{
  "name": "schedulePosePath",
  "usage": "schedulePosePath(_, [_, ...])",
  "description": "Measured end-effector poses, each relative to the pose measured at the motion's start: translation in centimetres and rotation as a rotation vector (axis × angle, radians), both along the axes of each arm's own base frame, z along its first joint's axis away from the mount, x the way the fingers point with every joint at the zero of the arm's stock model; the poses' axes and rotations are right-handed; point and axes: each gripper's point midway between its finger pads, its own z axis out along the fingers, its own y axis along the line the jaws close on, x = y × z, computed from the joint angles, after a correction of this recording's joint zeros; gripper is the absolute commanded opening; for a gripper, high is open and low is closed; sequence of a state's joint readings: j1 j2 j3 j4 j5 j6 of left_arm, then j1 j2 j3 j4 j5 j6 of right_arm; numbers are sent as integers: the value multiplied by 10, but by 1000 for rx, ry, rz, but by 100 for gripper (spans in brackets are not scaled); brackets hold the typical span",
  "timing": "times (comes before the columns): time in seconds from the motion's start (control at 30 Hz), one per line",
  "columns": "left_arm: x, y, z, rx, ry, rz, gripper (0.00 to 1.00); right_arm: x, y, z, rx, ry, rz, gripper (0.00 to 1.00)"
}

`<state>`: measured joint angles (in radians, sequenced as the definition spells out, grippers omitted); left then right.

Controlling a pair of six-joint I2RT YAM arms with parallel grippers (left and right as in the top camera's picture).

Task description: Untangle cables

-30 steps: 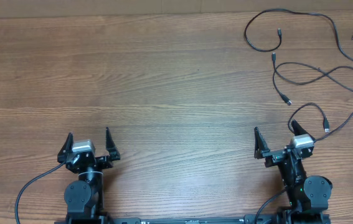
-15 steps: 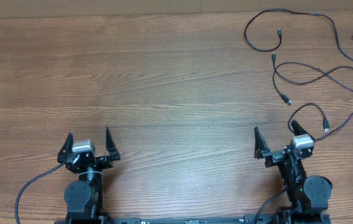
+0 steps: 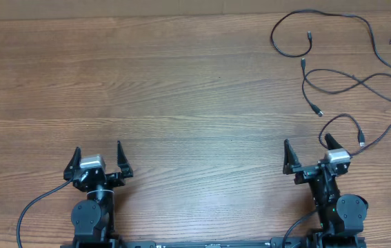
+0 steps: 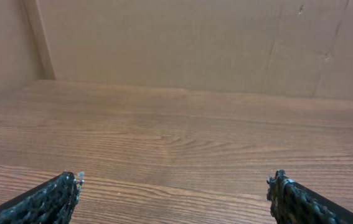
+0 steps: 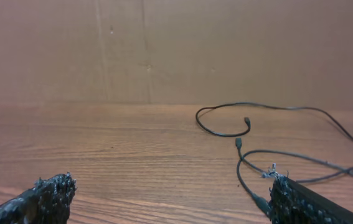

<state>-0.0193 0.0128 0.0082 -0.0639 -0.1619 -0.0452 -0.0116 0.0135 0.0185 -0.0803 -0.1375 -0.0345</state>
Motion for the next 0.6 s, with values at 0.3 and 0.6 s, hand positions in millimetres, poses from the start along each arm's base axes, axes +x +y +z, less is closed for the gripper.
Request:
schedulePosePath(0.3, [0,0,0,0,0,0,100,0,-3,0,30,5,-16,100])
schedulePosePath(0.6, [0,0,0,0,0,0,99,0,-3,0,34,5,-16,100])
